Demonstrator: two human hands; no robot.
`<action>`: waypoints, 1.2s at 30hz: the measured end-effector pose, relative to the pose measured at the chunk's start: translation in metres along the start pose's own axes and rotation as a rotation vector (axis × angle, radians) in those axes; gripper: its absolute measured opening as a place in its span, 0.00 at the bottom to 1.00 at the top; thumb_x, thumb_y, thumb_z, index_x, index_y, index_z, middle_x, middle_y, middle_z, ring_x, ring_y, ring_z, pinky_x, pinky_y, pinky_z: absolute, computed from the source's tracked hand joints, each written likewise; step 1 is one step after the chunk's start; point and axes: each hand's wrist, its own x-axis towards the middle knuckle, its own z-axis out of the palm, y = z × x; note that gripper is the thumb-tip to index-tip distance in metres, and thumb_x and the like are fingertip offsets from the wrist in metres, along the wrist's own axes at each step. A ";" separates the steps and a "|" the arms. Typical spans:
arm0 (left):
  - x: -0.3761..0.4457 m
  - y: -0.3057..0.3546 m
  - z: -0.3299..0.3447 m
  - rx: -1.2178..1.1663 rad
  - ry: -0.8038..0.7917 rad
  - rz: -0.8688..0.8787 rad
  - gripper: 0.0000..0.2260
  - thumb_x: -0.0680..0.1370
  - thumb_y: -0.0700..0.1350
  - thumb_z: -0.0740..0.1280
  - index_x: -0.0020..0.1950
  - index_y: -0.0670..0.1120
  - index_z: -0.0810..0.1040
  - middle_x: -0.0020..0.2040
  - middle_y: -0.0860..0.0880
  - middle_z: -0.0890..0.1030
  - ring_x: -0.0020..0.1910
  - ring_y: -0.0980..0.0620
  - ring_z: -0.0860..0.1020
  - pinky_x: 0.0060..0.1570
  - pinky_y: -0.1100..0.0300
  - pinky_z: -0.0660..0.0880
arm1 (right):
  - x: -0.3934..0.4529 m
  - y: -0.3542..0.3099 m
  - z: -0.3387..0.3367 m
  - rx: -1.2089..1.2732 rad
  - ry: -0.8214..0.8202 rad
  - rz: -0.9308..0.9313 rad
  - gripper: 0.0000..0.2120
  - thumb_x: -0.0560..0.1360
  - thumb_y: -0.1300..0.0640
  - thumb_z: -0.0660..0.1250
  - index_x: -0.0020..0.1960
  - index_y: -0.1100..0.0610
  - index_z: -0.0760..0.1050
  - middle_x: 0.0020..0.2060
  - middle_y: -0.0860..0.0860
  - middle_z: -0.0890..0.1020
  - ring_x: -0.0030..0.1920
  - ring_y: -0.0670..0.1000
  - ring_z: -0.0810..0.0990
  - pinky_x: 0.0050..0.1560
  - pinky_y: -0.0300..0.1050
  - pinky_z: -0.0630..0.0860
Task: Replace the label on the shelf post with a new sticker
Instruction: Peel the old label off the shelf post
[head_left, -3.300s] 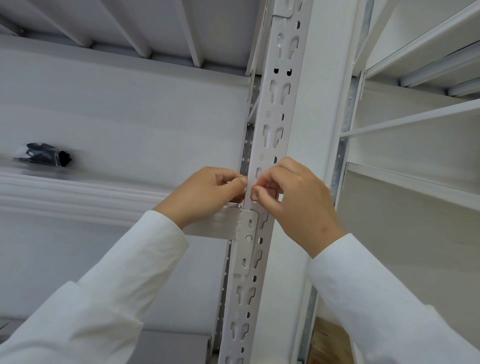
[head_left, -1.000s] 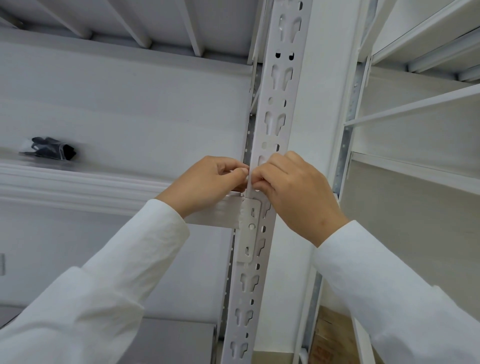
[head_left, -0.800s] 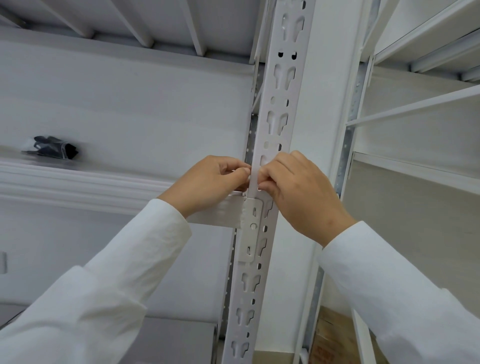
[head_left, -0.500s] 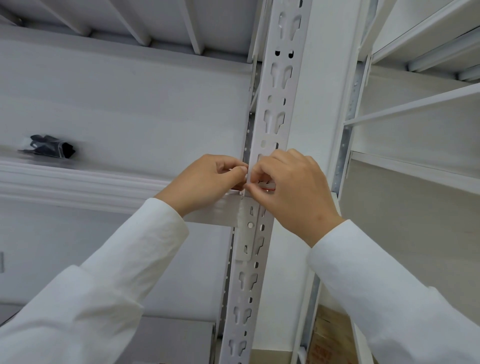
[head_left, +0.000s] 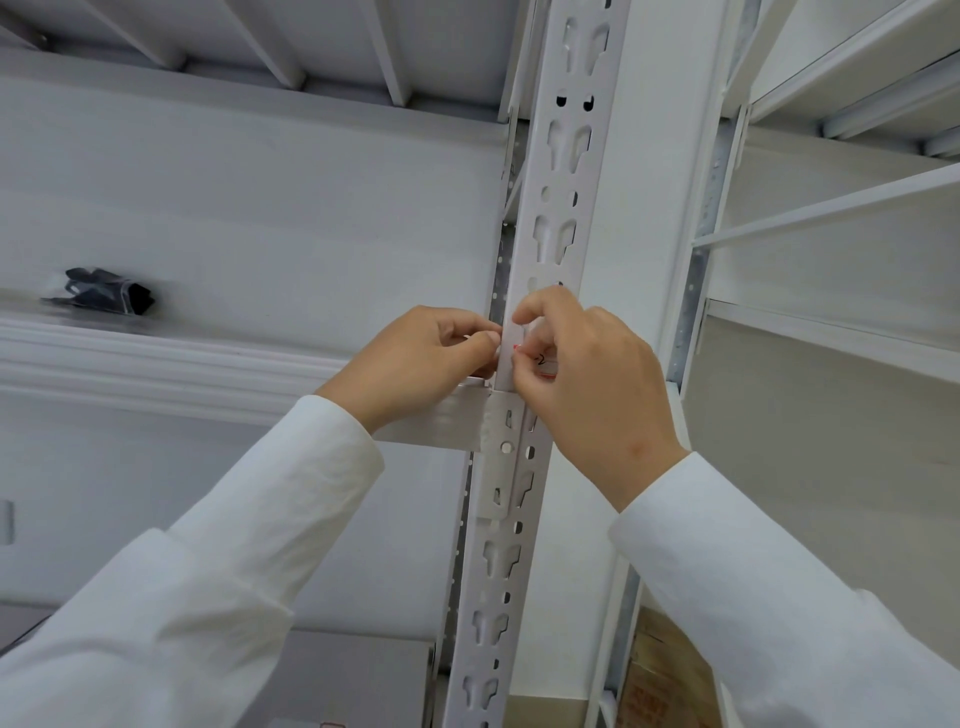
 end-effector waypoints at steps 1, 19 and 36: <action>0.000 0.000 0.000 0.000 -0.003 0.001 0.10 0.78 0.44 0.62 0.53 0.45 0.83 0.49 0.47 0.86 0.51 0.52 0.84 0.63 0.54 0.74 | 0.000 0.001 -0.001 0.031 -0.016 0.022 0.10 0.68 0.62 0.67 0.49 0.56 0.74 0.31 0.49 0.80 0.34 0.54 0.76 0.34 0.46 0.74; 0.002 -0.005 -0.001 0.032 0.001 0.021 0.15 0.70 0.53 0.62 0.50 0.50 0.84 0.48 0.49 0.87 0.50 0.52 0.84 0.63 0.49 0.74 | 0.003 0.014 -0.008 0.232 -0.111 0.034 0.19 0.70 0.63 0.67 0.46 0.48 0.59 0.32 0.46 0.80 0.34 0.46 0.75 0.40 0.44 0.75; 0.005 -0.008 -0.001 0.028 0.002 0.021 0.16 0.70 0.53 0.63 0.51 0.50 0.83 0.48 0.49 0.87 0.50 0.52 0.84 0.63 0.49 0.74 | -0.003 0.023 -0.012 0.147 -0.152 0.052 0.13 0.65 0.48 0.71 0.43 0.54 0.72 0.35 0.44 0.72 0.37 0.46 0.69 0.38 0.40 0.68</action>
